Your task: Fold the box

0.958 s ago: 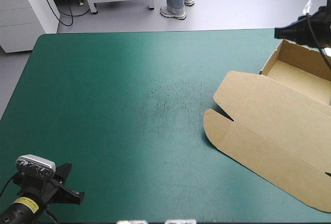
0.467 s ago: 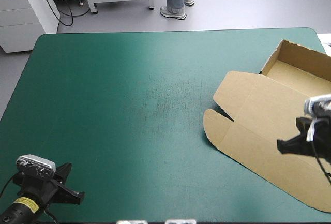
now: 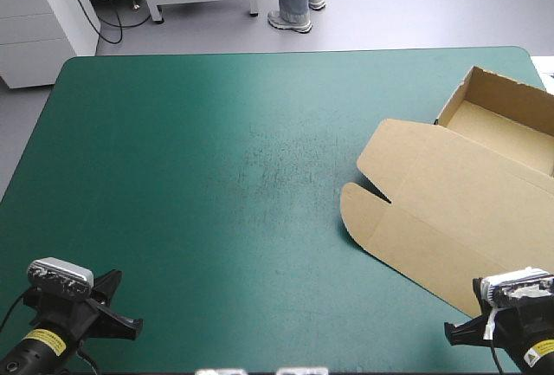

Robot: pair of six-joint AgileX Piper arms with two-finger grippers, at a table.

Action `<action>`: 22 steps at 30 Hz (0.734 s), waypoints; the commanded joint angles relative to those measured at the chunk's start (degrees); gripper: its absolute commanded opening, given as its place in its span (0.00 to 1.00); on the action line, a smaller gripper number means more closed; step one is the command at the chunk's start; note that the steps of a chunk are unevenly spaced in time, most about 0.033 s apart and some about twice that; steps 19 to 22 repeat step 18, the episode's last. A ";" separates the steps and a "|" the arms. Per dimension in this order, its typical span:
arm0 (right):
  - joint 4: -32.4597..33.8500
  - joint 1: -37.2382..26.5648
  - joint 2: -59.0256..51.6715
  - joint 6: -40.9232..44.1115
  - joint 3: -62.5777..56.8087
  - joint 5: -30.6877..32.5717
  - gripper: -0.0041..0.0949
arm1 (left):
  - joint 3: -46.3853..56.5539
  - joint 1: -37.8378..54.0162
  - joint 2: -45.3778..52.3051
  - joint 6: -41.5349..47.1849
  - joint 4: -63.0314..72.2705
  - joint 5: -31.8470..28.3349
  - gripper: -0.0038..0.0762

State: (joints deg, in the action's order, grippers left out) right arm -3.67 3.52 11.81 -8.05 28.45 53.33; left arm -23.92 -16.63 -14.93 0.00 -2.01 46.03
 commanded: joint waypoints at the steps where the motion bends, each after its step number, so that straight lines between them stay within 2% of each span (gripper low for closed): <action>1: -0.05 0.35 -1.81 -0.47 0.29 -6.62 0.03 | -1.10 -0.19 -0.61 0.32 0.34 -4.00 0.04; 22: 0.23 0.35 -2.27 -0.37 0.29 -6.24 0.03 | -1.10 -0.19 -0.61 0.32 0.38 -4.00 0.04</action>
